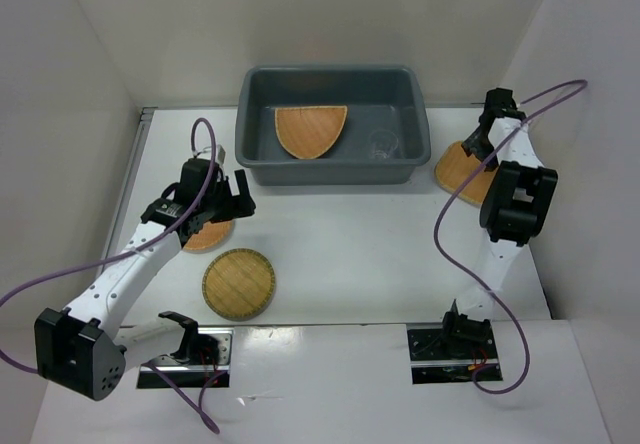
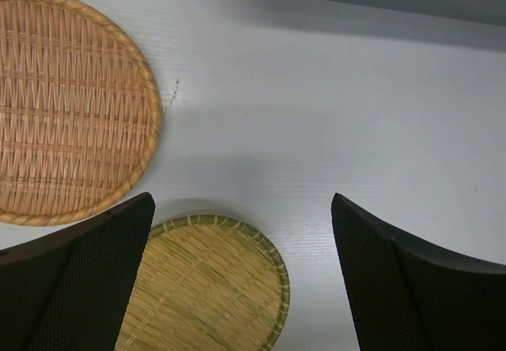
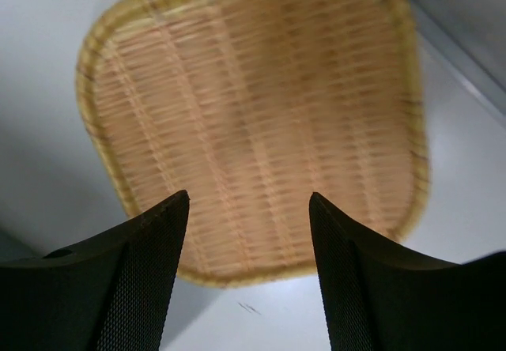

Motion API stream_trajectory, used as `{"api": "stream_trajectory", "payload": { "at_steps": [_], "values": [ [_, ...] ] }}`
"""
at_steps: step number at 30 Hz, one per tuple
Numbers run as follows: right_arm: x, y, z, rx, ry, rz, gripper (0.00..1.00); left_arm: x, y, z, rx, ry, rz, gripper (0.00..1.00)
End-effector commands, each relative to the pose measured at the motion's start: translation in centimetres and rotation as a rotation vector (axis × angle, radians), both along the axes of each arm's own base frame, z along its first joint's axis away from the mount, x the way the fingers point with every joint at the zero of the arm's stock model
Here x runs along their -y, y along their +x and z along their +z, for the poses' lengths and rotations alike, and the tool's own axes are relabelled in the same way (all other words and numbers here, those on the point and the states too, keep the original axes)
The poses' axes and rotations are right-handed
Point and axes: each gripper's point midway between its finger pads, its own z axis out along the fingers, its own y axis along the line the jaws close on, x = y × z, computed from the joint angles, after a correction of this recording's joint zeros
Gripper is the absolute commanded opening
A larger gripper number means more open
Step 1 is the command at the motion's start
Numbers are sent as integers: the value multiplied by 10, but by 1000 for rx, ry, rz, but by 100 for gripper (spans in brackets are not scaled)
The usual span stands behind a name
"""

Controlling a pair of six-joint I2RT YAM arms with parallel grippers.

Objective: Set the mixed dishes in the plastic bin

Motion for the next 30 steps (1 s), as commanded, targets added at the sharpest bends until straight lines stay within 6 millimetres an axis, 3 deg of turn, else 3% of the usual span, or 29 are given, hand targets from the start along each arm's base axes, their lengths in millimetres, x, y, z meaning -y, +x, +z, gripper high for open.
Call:
{"api": "stream_trajectory", "payload": {
  "at_steps": [1,3,4,6,7,9,11,12,13,14,15,16,17,20,26,30],
  "values": [
    [-13,38,26,87,-11,52,68,4,5,5,33,-27,-5,99],
    [-25,56,36,118,-17,81,68,4,6,3,24,-24,-5,99],
    [-24,60,24,96,-12,81,68,4,6,3,24,-24,-5,99],
    [-37,76,32,125,-17,109,66,4,6,3,24,-24,-5,99],
    [-36,79,20,103,-12,109,66,4,6,0,15,-21,-5,99],
    [-43,91,25,122,-31,119,64,4,6,0,15,-21,-5,99],
    [-34,93,12,84,-65,93,59,6,6,0,13,-27,-12,99],
    [-31,101,24,112,-79,86,56,6,6,-3,4,-25,-12,99],
    [-28,103,23,107,-89,79,45,6,6,-3,4,-25,-12,99],
    [-23,100,10,61,-108,63,39,6,6,-3,4,-25,-12,99],
    [-19,108,26,92,-134,58,28,6,6,-3,4,-25,-12,99],
    [-15,109,27,87,-151,47,8,6,6,-3,4,-25,-12,99],
    [-11,104,26,59,-166,36,0,7,6,-5,-6,-28,-18,99],
    [4,110,31,67,-243,-15,0,10,7,-4,0,-37,-26,99],
    [25,111,23,32,-358,-64,0,15,7,-1,25,-66,-50,99],
    [34,109,-7,-39,-405,-65,0,18,5,3,39,-84,-65,99]
  ]
}}
